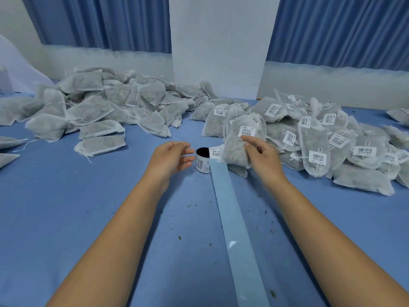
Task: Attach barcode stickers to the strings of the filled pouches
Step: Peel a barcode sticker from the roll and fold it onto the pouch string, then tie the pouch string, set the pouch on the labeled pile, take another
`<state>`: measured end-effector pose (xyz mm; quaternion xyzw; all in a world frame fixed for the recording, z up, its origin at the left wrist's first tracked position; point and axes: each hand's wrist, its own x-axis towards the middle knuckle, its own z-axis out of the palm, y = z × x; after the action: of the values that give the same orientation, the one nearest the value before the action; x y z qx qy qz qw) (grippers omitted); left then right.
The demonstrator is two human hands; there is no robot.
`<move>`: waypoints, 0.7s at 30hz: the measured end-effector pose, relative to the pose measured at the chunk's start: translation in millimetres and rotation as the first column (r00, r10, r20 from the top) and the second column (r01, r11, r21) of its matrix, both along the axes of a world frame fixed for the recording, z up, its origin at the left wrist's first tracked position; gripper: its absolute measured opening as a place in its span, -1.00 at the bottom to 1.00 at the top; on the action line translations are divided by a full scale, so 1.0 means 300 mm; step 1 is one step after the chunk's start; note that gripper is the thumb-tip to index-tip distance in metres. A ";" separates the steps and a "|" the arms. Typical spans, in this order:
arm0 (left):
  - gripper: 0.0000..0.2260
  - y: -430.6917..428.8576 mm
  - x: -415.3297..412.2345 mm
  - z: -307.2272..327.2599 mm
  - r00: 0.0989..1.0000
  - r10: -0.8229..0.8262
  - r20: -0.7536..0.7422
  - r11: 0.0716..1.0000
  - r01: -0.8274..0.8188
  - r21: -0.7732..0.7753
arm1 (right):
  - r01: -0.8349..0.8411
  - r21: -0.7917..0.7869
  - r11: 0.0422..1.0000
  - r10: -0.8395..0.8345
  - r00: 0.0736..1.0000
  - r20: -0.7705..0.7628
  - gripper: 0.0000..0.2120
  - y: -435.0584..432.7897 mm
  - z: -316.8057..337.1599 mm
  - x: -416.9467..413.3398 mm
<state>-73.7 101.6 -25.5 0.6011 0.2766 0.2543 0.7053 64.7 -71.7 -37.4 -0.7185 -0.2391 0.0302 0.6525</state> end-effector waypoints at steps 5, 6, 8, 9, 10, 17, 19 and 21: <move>-0.90 0.012 0.010 -0.018 0.998 -0.010 -0.054 0.998 0.014 0.069 | -0.044 0.052 0.998 0.051 0.989 -0.139 -0.74 -0.006 -0.005 0.032; -0.92 0.009 0.013 -0.023 0.997 -0.020 -0.073 0.995 0.027 0.101 | -0.055 0.065 0.996 0.065 0.982 -0.179 -0.72 -0.006 -0.005 0.037; -0.98 -0.001 0.022 -0.040 0.992 -0.022 -0.122 0.979 0.046 0.200 | -0.062 0.069 0.996 0.076 0.973 -0.220 -0.70 -0.012 -0.005 0.045; -0.91 -0.008 0.026 -0.048 0.988 -0.009 -0.154 0.961 0.051 0.272 | -0.058 0.046 0.997 0.067 0.977 -0.202 -0.69 -0.015 -0.010 0.049; -0.82 -0.013 0.032 -0.057 0.982 0.005 -0.189 0.938 0.062 0.342 | -0.048 -0.005 0.999 0.047 0.989 -0.141 -0.68 -0.019 -0.018 0.055; -0.68 -0.009 0.071 -0.095 0.978 0.042 -0.206 0.813 0.087 0.575 | 0.040 -0.215 0.976 0.007 0.977 0.213 -0.62 0.036 -0.058 0.076; -0.71 0.001 0.077 -0.102 0.978 0.055 -0.199 0.805 0.074 0.588 | 0.049 -0.198 0.979 -0.014 0.985 0.171 -0.62 0.045 -0.058 0.091; -0.73 0.015 0.078 -0.107 0.978 0.084 -0.191 0.803 0.047 0.594 | 0.054 -0.203 0.978 -0.020 0.986 0.168 -0.62 0.048 -0.064 0.107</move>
<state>-50.2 106.0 -57.7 0.8122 0.2610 0.2709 0.4459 96.9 -57.5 -56.7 -0.7869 -0.2743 -0.0168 0.5524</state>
